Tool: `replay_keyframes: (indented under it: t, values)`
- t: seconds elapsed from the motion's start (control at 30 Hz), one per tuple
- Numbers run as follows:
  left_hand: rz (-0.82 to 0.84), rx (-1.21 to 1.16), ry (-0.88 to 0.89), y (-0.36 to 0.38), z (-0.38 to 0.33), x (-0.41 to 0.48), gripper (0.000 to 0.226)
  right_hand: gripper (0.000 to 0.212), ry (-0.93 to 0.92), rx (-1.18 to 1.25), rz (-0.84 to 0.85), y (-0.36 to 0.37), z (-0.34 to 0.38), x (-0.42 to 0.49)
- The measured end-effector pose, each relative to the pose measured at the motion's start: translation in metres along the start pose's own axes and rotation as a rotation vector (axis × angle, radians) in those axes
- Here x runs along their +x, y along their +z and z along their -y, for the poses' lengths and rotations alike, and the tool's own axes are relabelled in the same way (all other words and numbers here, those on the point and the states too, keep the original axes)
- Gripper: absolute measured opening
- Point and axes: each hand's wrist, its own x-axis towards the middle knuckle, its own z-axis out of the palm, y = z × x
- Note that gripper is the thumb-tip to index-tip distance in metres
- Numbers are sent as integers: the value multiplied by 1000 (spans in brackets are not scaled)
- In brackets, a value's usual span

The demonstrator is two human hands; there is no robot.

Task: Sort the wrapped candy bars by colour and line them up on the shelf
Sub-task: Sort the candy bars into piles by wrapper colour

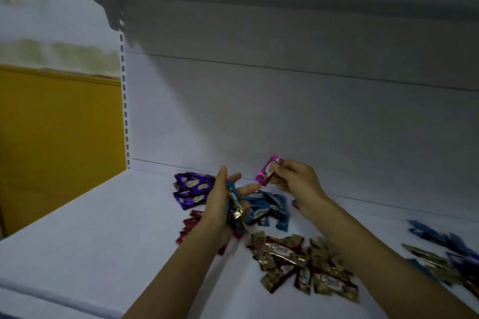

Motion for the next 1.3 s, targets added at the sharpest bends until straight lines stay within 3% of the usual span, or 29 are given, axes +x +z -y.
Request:
replay_keyframes:
  t: [0.13, 0.27, 0.33, 0.4, 0.47, 0.57, 0.63, 0.77, 0.93, 1.0, 1.1, 1.2, 1.3]
  values:
    - [57, -419, -109, 27, 19, 6, 64, 22, 22, -338, -242, -89, -37, 17]
    - [97, -567, -134, 54, 32, 3, 71, 23, 102, -623, -197, -131, -60, 15]
    - [86, -611, -150, 62, 35, 3, 71, 21, -43, -687, -191, -127, -54, 10]
    - [47, -631, -161, 67, 36, 5, 69, 13, -211, -558, -155, -108, -37, -6]
    - [-42, -620, -159, 70, 36, 7, 65, 30, -348, -432, -31, -84, -20, -29]
    - [-163, -548, -169, 70, 33, 8, 58, 55, -642, -689, 146, -57, -11, -56]
    - [-159, -546, -204, 67, 31, 7, 54, 49, -814, -886, 232, -46, -12, -58]
    - [-99, -495, -273, 59, 24, -3, 48, 27, -848, -872, 260, -30, -12, -53]
    - [0, -387, -234, 54, 28, -10, 77, 17, -675, -862, 175, -17, -15, -37]
    - [53, -365, -199, 53, 30, -10, 68, 13, -561, -806, 144, -13, -15, -31]
    - [-7, -214, -133, 49, 35, -5, 29, 8, -287, -501, 146, -15, -12, -24]
    - [-32, -13, -124, 43, 38, -5, 27, 13, -63, -169, 121, -22, -11, -27]
    - [-21, 140, -119, 40, 36, -11, 23, 15, -23, -8, 7, -39, -6, -35]
